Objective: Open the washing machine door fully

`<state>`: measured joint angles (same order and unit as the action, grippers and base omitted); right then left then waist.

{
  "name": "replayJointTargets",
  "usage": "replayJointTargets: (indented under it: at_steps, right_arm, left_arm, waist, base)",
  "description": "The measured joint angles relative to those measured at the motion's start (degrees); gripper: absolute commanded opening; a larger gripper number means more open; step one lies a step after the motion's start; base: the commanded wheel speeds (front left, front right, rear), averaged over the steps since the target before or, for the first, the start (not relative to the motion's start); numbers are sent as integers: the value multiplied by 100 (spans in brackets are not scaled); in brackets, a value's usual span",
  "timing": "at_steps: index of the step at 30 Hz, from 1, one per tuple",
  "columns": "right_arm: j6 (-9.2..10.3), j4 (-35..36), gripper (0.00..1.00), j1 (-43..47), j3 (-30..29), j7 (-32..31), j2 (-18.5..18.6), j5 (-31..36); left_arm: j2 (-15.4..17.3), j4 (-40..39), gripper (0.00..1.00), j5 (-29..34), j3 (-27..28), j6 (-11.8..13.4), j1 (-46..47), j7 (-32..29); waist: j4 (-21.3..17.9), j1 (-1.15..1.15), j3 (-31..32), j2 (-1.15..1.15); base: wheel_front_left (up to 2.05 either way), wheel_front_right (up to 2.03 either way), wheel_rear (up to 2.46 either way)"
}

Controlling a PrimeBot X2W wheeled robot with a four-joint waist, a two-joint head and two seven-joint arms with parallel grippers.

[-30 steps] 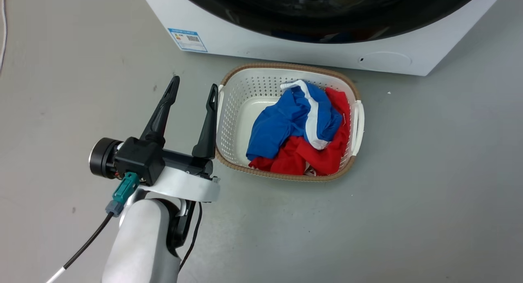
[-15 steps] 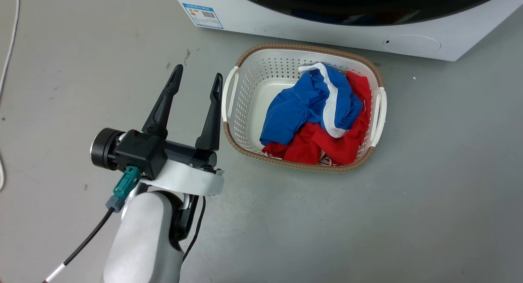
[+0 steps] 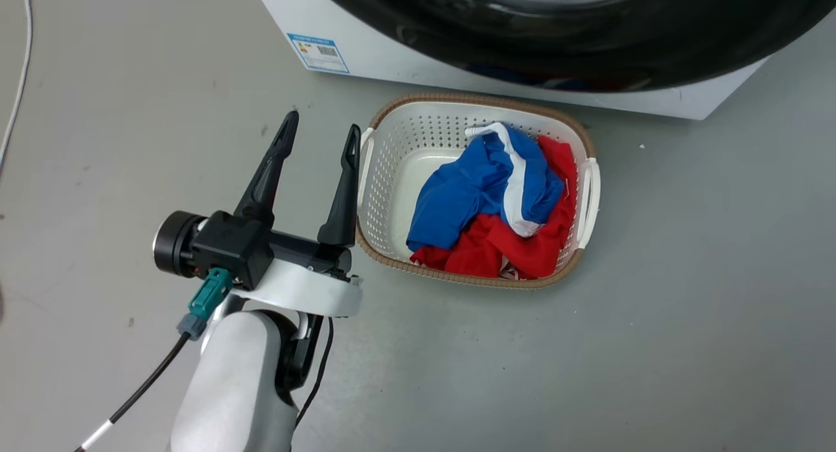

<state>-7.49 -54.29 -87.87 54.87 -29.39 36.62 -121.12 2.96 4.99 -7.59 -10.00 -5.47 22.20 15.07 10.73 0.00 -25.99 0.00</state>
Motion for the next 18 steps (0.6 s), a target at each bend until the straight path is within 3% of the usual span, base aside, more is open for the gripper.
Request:
replayJointTargets:
  at_steps: [11, 18]
  right_arm:
    - [0, 1490, 0, 1110, 409, -135, 283, -511]
    - [1, 2577, 0, 1763, 783, 152, 569, -936]
  left_arm:
    - [-2, 183, 100, 27, 29, -16, -217, 0]
    - [-2, 324, 100, 43, 96, -59, -441, 0]
  waist:
    - [-201, 0, 483, 0]
    - [-294, 0, 863, 0]
  base:
    - [0, 0, 0]
    - [0, 0, 0]
